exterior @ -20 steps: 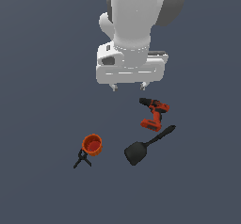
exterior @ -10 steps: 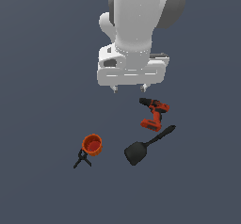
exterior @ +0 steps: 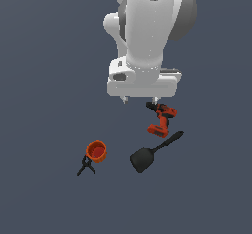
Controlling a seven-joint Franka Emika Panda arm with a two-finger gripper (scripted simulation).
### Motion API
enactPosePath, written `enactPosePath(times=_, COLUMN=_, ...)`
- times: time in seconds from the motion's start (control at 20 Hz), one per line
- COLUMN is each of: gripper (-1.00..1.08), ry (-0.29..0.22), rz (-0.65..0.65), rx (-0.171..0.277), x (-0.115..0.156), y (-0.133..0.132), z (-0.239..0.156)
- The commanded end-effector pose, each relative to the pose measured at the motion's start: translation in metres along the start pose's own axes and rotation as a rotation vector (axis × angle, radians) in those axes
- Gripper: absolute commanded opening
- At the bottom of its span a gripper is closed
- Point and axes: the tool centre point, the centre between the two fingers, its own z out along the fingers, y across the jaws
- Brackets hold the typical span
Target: Pick up a designated object from a clutter of objects.
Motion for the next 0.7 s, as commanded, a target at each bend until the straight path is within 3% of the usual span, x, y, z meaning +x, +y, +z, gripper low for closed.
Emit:
enactPosePath(times=0.0, gripper=1.0, ry=-0.001, rz=0.045, rx=0.006, x=0.005, y=-0.006, z=0.01)
enactPosePath(times=0.65, gripper=1.0, ry=-0.009, rz=0.352, rx=0.024, x=0.03, y=-0.048, z=0.08)
